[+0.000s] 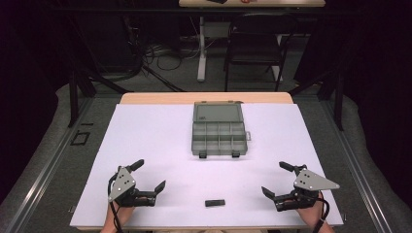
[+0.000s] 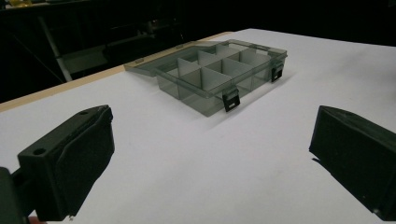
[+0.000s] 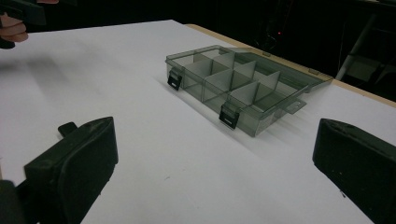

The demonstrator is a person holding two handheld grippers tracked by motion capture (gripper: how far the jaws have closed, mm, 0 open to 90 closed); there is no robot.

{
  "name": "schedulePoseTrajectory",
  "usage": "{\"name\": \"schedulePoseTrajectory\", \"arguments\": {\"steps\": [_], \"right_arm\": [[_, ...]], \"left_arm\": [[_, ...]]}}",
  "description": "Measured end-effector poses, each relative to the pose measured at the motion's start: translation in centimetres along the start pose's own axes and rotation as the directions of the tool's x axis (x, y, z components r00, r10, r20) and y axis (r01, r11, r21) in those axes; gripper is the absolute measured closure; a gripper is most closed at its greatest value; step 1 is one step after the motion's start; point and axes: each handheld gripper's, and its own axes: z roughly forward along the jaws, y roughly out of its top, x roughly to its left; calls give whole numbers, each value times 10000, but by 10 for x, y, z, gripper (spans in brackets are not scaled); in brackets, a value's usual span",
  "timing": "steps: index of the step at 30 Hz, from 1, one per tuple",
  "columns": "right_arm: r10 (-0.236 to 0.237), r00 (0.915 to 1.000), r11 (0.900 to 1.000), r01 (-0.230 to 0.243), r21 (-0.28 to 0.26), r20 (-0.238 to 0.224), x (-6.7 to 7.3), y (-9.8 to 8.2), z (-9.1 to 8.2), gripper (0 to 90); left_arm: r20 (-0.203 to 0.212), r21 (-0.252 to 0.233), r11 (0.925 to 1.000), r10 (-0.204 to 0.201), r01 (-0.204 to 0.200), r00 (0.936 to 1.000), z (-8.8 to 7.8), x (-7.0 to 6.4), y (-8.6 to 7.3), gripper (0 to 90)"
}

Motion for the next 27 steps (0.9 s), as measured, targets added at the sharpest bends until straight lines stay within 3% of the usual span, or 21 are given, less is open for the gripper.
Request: {"name": "schedulePoseTrajectory", "arguments": {"steps": [18, 27], "right_arm": [[138, 9991, 9991, -122, 410, -405, 2, 3, 7, 0], [112, 9957, 9977, -50, 675, -920, 4, 11, 19, 0]], "left_arm": [[31, 149, 9999, -7, 6, 10000, 2, 1, 0, 0], [58, 198, 9998, 4, -6, 10000, 4, 1, 0, 0]]}}
